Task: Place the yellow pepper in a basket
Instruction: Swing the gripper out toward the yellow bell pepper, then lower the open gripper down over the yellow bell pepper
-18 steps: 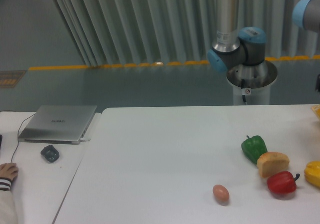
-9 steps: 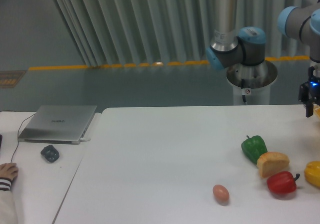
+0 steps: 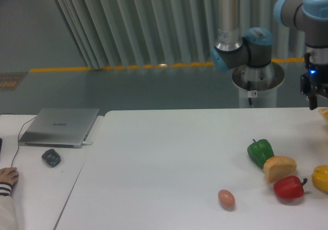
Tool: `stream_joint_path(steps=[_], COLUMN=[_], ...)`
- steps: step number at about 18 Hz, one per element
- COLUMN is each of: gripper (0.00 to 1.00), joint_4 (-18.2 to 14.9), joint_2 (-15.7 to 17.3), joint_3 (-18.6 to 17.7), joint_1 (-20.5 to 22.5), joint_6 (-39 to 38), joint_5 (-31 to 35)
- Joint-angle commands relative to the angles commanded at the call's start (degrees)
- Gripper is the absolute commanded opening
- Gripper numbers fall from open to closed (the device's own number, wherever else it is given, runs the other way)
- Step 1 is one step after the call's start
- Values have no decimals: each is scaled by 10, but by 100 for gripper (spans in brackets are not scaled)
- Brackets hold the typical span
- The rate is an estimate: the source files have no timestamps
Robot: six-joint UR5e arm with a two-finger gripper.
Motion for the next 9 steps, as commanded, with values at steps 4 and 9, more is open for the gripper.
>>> stream_joint_path(steps=[4, 9], gripper=[100, 100], joint_4=[3, 7], joint_2=[-9, -36], joint_3=[0, 2], joint_1=[-32, -58], joint_6=[2, 12], joint_5=[7, 18])
